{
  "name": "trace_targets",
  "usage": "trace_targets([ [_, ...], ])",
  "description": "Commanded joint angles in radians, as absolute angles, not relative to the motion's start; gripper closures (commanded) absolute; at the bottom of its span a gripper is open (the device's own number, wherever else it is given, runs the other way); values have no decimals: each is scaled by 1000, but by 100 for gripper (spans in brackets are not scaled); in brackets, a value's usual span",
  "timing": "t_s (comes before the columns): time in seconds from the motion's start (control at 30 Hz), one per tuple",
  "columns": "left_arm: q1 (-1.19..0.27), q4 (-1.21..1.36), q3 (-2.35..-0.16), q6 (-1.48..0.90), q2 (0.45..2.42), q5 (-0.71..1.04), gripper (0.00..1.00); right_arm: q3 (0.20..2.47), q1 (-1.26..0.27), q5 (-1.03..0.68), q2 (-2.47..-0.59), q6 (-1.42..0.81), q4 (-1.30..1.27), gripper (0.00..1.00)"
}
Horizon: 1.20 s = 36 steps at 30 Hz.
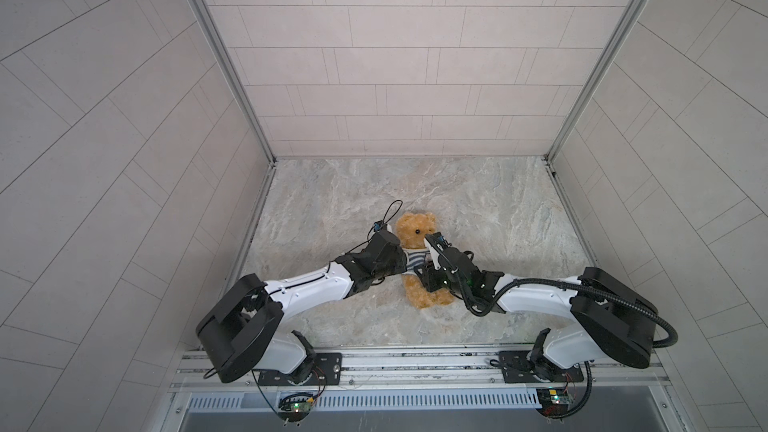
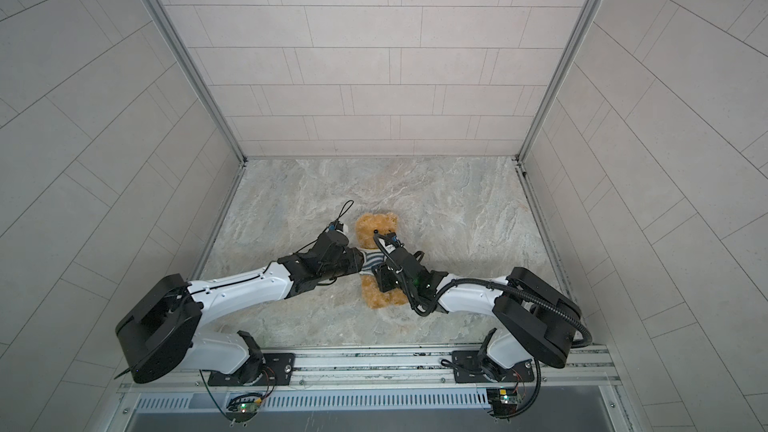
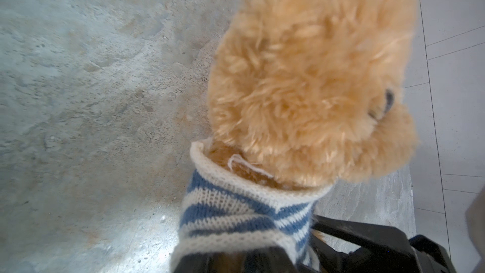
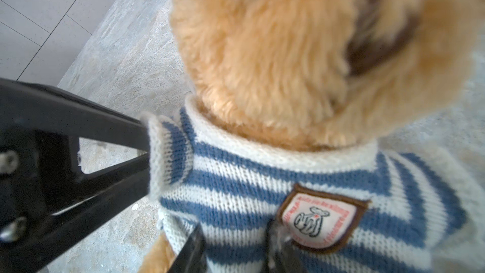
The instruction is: Dress the teddy bear
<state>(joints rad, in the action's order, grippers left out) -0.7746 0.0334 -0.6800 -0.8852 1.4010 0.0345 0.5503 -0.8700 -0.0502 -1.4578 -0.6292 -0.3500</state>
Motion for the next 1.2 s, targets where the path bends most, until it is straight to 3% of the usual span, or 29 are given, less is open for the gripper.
trace_targets([
  [0.0, -748, 43, -666, -923, 1420, -2, 67, 506, -890, -87, -1477, -646, -213, 62],
  [0.53, -719, 219, -626, -1071, 1503, 92, 69, 486, -896, -76, -1480, -646, -210, 62],
  [0.87, -716, 245, -536, -1084, 1430, 99, 90, 463, -892, -51, -1435, -647, -166, 62],
  [1.17, -715, 255, -417, -1074, 1308, 134, 100, 456, -874, -18, -1390, -637, -96, 62],
])
